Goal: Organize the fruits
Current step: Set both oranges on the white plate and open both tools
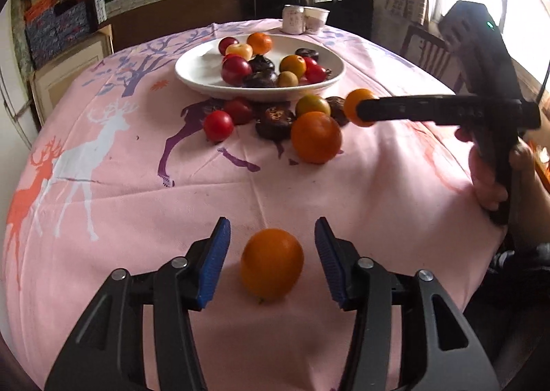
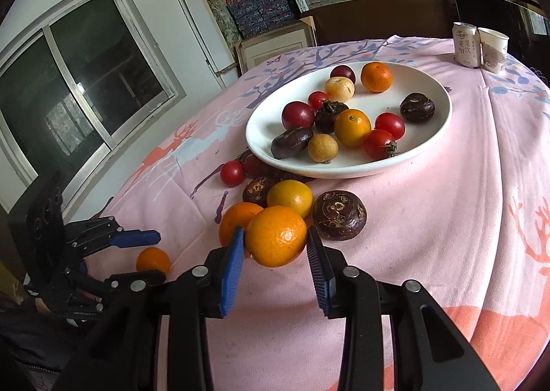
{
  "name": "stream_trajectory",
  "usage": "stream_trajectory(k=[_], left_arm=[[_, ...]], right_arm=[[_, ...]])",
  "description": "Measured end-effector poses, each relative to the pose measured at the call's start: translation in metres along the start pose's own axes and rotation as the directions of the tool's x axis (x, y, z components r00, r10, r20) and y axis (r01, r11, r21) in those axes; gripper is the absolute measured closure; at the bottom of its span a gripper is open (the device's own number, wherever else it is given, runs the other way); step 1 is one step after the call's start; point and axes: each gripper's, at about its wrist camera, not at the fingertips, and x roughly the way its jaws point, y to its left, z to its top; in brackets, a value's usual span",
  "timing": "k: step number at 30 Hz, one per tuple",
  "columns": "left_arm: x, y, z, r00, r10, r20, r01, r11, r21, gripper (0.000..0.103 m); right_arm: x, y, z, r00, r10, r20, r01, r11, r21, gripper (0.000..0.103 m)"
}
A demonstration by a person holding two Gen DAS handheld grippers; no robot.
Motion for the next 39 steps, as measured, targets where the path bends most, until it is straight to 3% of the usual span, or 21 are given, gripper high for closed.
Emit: stream_trajectory(k=[3,8,18,23,29,35,36,37,39], left_arm=[[0.013,0.003,-0.002,0.999,0.012,-0.038,-0.012,1.0,-0.014,0.055],[0.005,-0.004,-0.013,0.999,0.028,-0.021,-0.028,1.0,0.014,0.068],[-0.015,-0.003,-0.002,0.999,-0.014,0.042,0.016,0.999,-0.045,0.068],[-0.016,0.001,0.039,0.995,-0.037,0.088,0.042,0.997,-0.057,0.068],[0.018,0.033,0.121,0.992,-0.043,0.121,0.057,0.991,-0.118,0.068],[0.08,0.062,0.169,0.999,-0.015,0.051,0.025,0.978,-0.205,0.068],[0.086,0.066,0.17,0.999,-0.016,0.041,0.025,0.975,-0.222,0.064],[0.089,0.07,0.169,0.999,-0.026,0.042,0.036,0.971,-0.236,0.058],[0.083,0.074,0.165,0.997,-0.034,0.074,0.051,0.968,-0.245,0.045]], right_arm=[[-0.003,0.0,-0.001,1.0,-0.007,0.013,0.007,1.0,0.0,0.066],[-0.006,-0.002,-0.001,1.0,0.007,0.023,-0.007,1.0,0.008,0.066],[-0.015,0.0,-0.001,0.998,0.02,0.066,-0.02,1.0,0.009,0.066],[-0.02,-0.006,0.01,0.997,0.052,0.057,-0.056,0.996,0.073,0.066],[-0.023,-0.01,0.075,0.984,-0.103,0.148,0.097,0.994,0.047,0.066],[0.02,-0.047,0.12,0.975,-0.19,0.119,0.174,0.976,0.129,0.065],[0.025,-0.05,0.121,0.973,-0.201,0.117,0.185,0.973,0.137,0.063],[0.025,-0.051,0.12,0.97,-0.208,0.128,0.189,0.971,0.147,0.048],[0.018,-0.053,0.112,0.961,-0.203,0.186,0.173,0.971,0.165,0.036]])
